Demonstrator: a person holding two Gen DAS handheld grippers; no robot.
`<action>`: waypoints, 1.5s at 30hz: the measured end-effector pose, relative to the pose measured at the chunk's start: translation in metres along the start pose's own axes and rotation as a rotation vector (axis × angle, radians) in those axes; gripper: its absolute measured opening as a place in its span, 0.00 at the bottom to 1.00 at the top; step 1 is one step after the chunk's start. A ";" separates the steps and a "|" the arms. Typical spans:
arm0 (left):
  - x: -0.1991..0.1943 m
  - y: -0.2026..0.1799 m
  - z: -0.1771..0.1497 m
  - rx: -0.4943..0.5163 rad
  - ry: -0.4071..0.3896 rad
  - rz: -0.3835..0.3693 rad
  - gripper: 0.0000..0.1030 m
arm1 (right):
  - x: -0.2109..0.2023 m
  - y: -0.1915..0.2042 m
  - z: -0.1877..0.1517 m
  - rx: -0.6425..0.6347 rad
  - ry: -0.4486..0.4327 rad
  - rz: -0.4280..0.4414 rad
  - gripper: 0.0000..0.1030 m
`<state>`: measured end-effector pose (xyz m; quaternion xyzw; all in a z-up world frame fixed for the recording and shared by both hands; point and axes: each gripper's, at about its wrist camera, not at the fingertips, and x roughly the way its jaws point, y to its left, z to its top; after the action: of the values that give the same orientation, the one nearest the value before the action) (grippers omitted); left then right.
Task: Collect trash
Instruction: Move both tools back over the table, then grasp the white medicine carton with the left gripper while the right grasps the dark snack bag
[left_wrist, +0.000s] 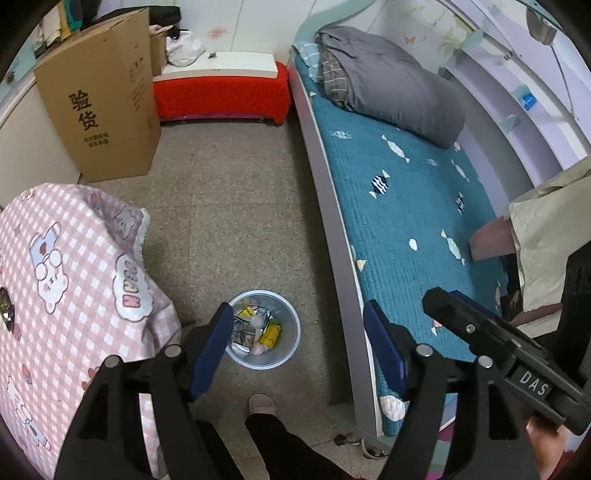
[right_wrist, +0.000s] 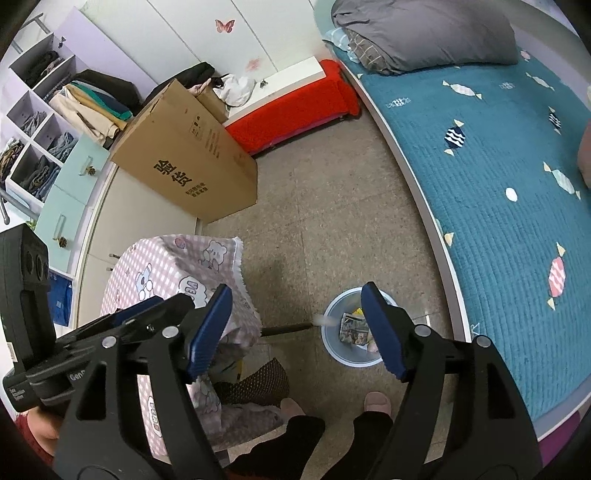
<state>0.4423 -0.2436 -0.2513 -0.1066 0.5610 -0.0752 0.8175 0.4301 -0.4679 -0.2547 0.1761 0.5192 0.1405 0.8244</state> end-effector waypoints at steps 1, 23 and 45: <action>-0.001 0.002 -0.001 -0.003 0.001 0.003 0.69 | 0.001 0.002 -0.001 -0.003 0.003 0.000 0.69; -0.099 0.251 -0.063 -0.372 -0.161 0.167 0.69 | 0.104 0.217 -0.062 -0.268 0.184 0.086 0.69; -0.122 0.567 -0.143 -0.735 -0.104 0.309 0.69 | 0.267 0.449 -0.162 -0.555 0.310 0.045 0.69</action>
<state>0.2668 0.3205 -0.3376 -0.3101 0.5176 0.2598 0.7540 0.3741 0.0701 -0.3388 -0.0679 0.5764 0.3201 0.7488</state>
